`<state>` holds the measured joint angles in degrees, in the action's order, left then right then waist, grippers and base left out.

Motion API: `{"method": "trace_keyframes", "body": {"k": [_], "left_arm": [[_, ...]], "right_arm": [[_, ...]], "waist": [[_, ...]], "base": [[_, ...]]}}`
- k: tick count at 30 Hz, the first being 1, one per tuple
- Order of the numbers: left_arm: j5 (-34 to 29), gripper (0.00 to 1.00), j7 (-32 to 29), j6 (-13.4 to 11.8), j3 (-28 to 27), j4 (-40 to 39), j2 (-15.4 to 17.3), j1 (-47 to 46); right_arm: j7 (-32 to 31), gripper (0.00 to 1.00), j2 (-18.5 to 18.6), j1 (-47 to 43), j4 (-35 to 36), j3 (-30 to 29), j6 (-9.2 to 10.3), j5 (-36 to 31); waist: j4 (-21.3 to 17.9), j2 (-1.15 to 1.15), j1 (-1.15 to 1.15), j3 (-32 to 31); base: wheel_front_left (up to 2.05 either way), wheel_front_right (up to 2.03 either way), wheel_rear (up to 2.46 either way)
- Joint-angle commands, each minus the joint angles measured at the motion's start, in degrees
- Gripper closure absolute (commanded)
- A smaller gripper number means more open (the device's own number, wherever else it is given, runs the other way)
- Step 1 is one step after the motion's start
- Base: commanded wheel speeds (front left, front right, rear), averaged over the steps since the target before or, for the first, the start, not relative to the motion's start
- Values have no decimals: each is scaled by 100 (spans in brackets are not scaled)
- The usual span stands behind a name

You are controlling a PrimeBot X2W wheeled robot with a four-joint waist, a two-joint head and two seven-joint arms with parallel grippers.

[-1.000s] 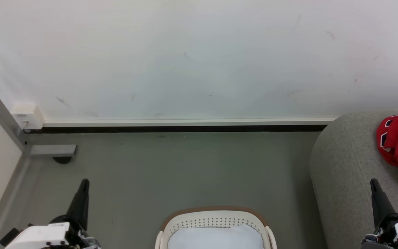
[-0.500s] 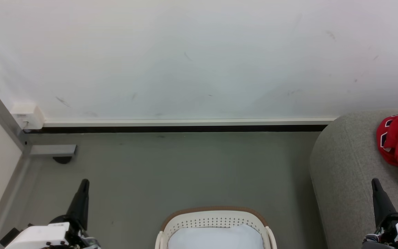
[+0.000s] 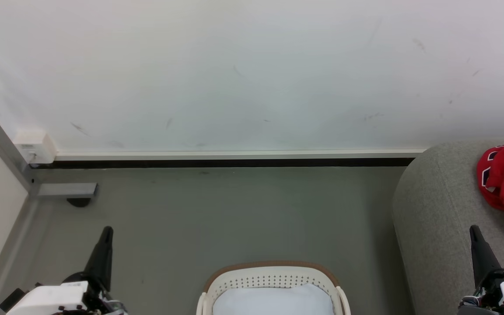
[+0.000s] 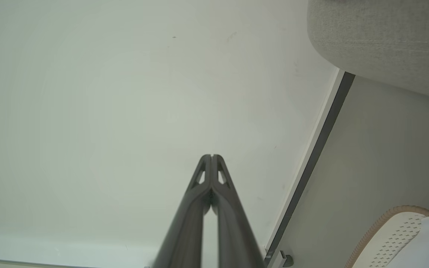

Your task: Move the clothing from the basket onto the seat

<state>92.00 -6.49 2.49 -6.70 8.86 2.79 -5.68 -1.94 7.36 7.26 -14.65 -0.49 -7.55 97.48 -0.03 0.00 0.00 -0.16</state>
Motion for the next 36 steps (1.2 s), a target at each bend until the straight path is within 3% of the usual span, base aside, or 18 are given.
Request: {"method": "trace_keyframes", "body": {"k": [1,36], "left_arm": [[69,100,-18,17,-13,-10,11,-55],[70,100,-18,17,-12,-15,11,-54]], "right_arm": [[17,100,49,5,29,2,12,61],[240,100,271,-14,81,291,12,298]], "waist": [[0,0,0,0],[0,0,0,1]], "base": [[0,0,0],[0,0,0]]}}
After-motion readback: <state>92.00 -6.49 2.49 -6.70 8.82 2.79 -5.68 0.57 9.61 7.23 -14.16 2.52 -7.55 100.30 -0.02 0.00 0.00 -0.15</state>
